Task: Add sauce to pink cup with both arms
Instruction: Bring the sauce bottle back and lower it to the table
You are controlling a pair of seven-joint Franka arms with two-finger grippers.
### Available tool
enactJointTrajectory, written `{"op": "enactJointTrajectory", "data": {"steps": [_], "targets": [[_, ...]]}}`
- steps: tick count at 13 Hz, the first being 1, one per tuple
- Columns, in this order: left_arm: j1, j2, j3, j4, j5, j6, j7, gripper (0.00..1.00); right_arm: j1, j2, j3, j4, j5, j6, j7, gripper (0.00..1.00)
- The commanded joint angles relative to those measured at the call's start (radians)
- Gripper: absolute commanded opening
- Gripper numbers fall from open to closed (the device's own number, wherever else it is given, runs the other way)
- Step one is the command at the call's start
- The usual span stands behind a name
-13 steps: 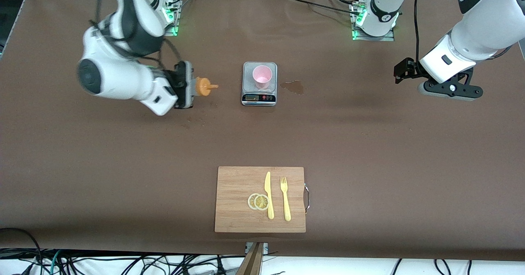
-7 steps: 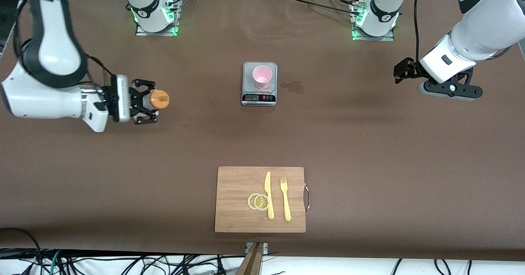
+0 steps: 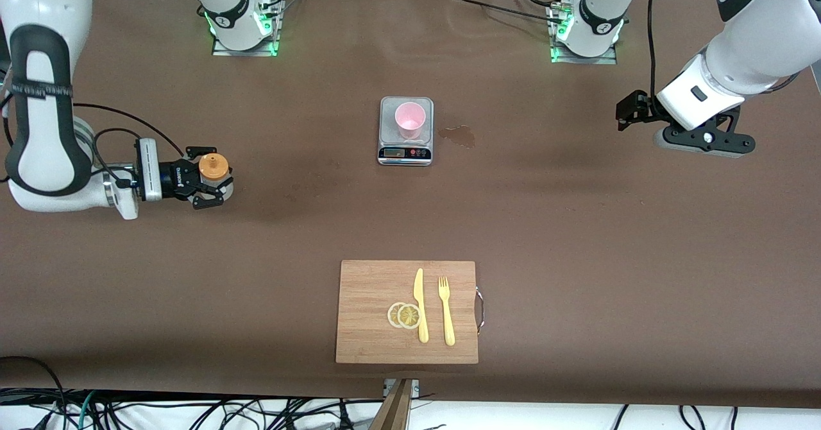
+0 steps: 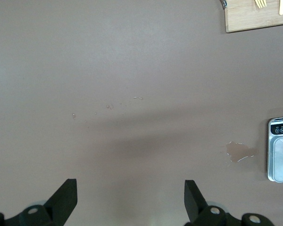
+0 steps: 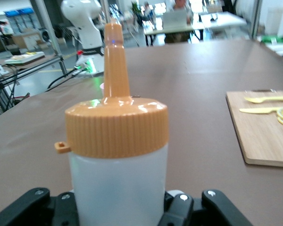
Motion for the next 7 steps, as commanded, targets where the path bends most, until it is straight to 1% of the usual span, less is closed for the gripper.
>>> {"op": "enactJointTrajectory", "data": {"steps": [1, 3, 7], "targets": [[0.005, -0.009, 0.005, -0.001, -0.029, -0.009, 0.023, 1.0, -0.035, 0.087, -0.005, 0.018, 0.038, -0.106, -0.19, 0.12], [0.008, -0.009, 0.005, -0.004, -0.029, -0.012, 0.025, 1.0, -0.06, 0.135, -0.005, 0.018, 0.038, -0.154, -0.299, 0.13], [0.009, -0.005, 0.005, -0.001, -0.029, -0.013, 0.025, 1.0, -0.094, 0.227, -0.005, 0.018, 0.038, -0.229, -0.399, 0.16]]}}
